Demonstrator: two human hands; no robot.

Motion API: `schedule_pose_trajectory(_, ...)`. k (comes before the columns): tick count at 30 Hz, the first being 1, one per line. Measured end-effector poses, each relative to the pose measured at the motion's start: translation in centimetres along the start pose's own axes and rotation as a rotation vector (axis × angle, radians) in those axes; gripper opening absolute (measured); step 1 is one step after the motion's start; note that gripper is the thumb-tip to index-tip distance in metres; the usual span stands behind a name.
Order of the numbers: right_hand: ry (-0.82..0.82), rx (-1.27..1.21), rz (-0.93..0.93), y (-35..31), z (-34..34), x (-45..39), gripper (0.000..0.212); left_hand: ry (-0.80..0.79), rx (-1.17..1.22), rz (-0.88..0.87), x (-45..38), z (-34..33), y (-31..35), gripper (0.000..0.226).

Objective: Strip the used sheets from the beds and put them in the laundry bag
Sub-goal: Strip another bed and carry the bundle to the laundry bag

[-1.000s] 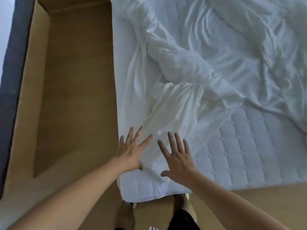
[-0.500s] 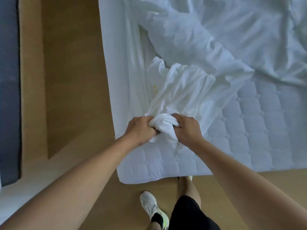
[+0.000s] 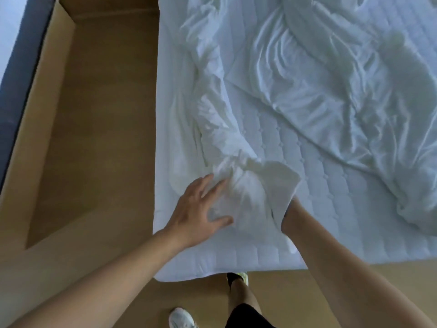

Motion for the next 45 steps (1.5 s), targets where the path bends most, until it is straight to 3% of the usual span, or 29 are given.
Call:
schedule_pose_trajectory(2, 0.026, -0.226, 0.09, -1.8, 0.4, -0.6, 0.034, -0.158, -0.204, -0.018, -1.2, -3.0, -0.7, 0.106)
schedule_pose_trajectory(4, 0.13, -0.114, 0.186, -2.7, 1.8, -0.3, 0.053, -0.196, -0.319, -0.016, -3.3, -4.6, -1.4, 0.115)
schedule_pose_trajectory(7, 0.402, 0.867, 0.643, -3.8, 2.6, 4.4, 0.069, -0.16, -0.365, -0.037, -7.0, -5.1, -1.0, 0.126)
schedule_pose_trajectory(9, 0.357, 1.491, 0.9, -1.3, 0.6, 5.8, 0.079, -0.172, -0.385, -0.02, -9.3, -5.3, -1.0, 0.132)
schedule_pose_trajectory(11, 0.248, 1.857, 0.844, 2.7, 1.6, 3.4, 0.104, -0.235, -0.39, 0.001, -11.4, -5.6, -1.1, 0.138)
schedule_pose_trajectory(13, 0.208, 1.979, 0.588, 4.3, 3.5, -0.2, 0.138, -0.3, -0.333, 0.013, -13.1, -6.0, -1.3, 0.136)
schedule_pose_trajectory(15, 0.18, 1.976, 0.469, 3.6, 4.0, -3.5, 0.159, -0.266, -0.207, 0.018, -14.0, -5.7, -1.5, 0.118)
schedule_pose_trajectory(17, 0.091, 1.929, 0.416, 2.7, 3.4, -6.5, 0.154, -0.162, 0.036, 0.056, -14.3, -4.9, -2.5, 0.086)
schedule_pose_trajectory(21, -0.007, 1.768, 0.489, 0.6, 1.4, -8.9, 0.119, -0.064, 0.274, 0.23, -13.1, -3.8, -4.9, 0.043)
schedule_pose_trajectory(24, -0.015, 1.527, 0.479, -0.5, 1.1, -8.0, 0.088, -0.095, 0.287, 0.289, -11.8, -3.3, -4.7, 0.033)
schedule_pose_trajectory(27, -0.073, 1.362, 0.327, 0.0, -1.0, -5.6, 0.063, -0.169, 0.209, 0.345, -9.8, -3.0, -5.1, 0.029)
schedule_pose_trajectory(30, -0.176, 1.208, 0.062, 1.3, -2.9, -3.8, 0.031, -0.302, 0.275, 0.424, -7.4, -3.4, -6.2, 0.039)
schedule_pose_trajectory(32, -0.264, 1.146, -0.164, 1.7, -3.7, -3.3, 0.023, -0.421, 0.419, 0.465, -5.9, -4.4, -6.9, 0.041)
schedule_pose_trajectory(34, -0.357, 1.129, -0.367, 1.7, -5.1, -2.4, 0.033, -0.553, 0.603, 0.515, -3.8, -5.1, -7.3, 0.041)
schedule_pose_trajectory(36, -0.384, 1.108, -0.463, 1.5, -6.7, -2.4, 0.042, -0.574, 0.657, 0.522, -2.2, -4.0, -8.1, 0.049)
schedule_pose_trajectory(39, -0.24, 0.939, -0.429, -0.2, -9.2, -3.7, 0.029, -0.2, 0.69, 0.428, -1.2, 0.8, -10.9, 0.064)
schedule_pose_trajectory(40, -0.206, 0.851, -0.39, -0.9, -10.2, -4.3, 0.032, -0.066, 0.638, 0.316, -0.7, 2.9, -11.2, 0.079)
schedule_pose_trajectory(43, -0.114, 0.651, -0.139, -3.4, -14.1, -6.1, 0.023, -0.073, 0.207, -0.059, 0.1, 5.2, -9.7, 0.114)
schedule_pose_trajectory(45, -0.039, 0.406, 0.048, -5.5, -16.3, -6.7, 0.012, -0.077, 0.115, -0.079, -0.7, 5.5, -10.4, 0.127)
Point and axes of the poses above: each hand's wrist, its own x-axis away from the middle knuckle, its own z-axis out of the back of the hand, y = z × x, the point moved 8 cm from there along -x, towards the middle knuckle, and after that the axes turned 8 degrees about -y, right-handed, at the moved point
